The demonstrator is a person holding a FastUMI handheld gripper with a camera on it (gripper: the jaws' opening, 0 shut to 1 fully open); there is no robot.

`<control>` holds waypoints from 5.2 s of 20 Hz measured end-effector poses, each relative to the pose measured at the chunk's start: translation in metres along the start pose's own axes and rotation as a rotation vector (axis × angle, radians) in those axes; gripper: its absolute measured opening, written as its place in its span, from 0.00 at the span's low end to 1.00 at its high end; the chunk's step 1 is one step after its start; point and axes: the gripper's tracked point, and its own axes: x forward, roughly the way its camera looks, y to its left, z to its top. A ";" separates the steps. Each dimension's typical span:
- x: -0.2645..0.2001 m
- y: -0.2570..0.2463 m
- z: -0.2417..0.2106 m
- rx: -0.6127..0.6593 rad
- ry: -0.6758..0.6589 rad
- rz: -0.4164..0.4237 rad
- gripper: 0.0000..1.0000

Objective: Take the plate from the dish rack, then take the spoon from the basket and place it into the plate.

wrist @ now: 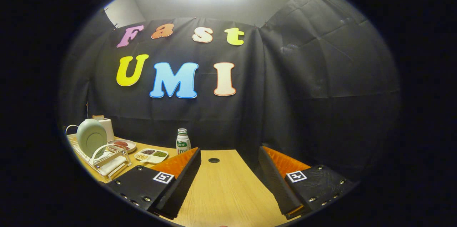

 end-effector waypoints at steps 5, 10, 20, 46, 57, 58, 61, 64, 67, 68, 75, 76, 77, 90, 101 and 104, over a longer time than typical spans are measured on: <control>-0.074 -0.001 0.028 -0.009 0.075 -0.053 0.99; -0.114 0.067 0.058 -0.022 0.105 0.012 0.99; -0.086 0.314 0.083 0.109 0.174 0.239 0.99; 0.023 0.493 -0.080 0.247 0.659 0.305 0.50; 0.028 0.484 -0.062 0.038 0.656 0.135 0.37; 0.028 0.483 -0.056 0.005 0.644 0.118 0.37; 0.028 0.481 -0.040 -0.075 0.619 0.062 0.37; 0.027 0.477 -0.022 -0.129 0.586 0.022 0.37; 0.022 0.469 0.000 -0.195 0.548 -0.013 0.37; 0.020 0.468 0.007 -0.202 0.538 -0.017 0.37; -0.020 0.438 0.040 -0.231 0.493 -0.037 0.37; -0.030 0.432 0.044 -0.238 0.489 -0.038 0.36; -0.042 0.424 0.046 -0.242 0.487 -0.036 0.36; -0.164 0.339 -0.019 -0.210 0.616 0.036 0.36; -0.201 0.339 -0.099 -0.022 0.804 0.137 0.36; -0.195 0.346 -0.103 0.044 0.811 0.145 0.36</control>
